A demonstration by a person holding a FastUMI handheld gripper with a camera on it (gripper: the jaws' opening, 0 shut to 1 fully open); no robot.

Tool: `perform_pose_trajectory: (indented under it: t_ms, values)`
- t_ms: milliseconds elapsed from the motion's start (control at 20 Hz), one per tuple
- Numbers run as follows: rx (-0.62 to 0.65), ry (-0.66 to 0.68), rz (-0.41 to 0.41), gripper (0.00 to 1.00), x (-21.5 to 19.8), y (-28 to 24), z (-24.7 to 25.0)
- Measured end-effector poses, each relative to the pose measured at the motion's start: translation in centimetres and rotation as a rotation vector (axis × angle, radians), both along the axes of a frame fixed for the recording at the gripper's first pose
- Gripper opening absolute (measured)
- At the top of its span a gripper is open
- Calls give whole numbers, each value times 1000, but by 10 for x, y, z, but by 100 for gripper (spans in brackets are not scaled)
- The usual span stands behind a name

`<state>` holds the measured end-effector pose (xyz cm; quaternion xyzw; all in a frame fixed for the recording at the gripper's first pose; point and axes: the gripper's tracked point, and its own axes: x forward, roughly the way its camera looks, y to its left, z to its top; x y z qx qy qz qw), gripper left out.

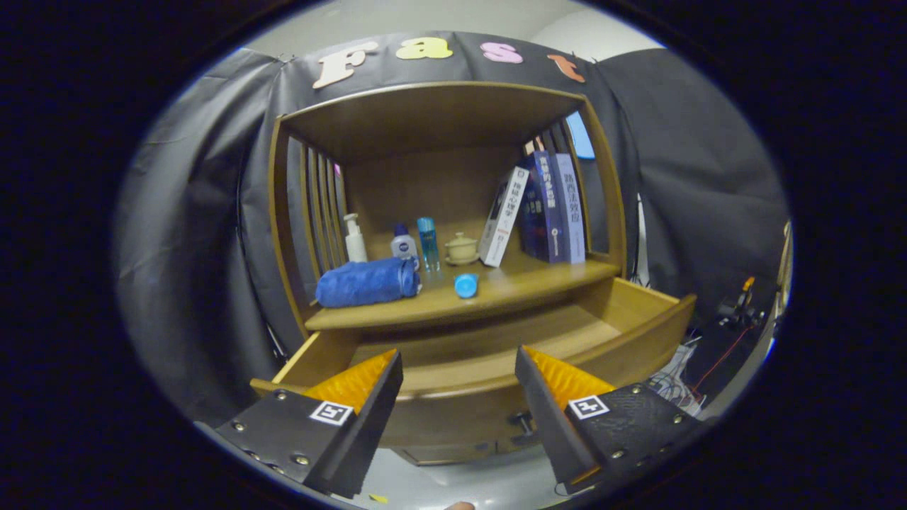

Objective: Pull open the drawer, take out the items inside it, and place them on the countertop above the cabinet.

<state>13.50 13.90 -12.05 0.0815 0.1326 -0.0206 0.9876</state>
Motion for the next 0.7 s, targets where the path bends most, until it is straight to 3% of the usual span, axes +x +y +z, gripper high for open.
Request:
perform_pose_trajectory:
  t_ms: [700]
  values:
    - [82, 69, 13, 95, -15, -4, -55]
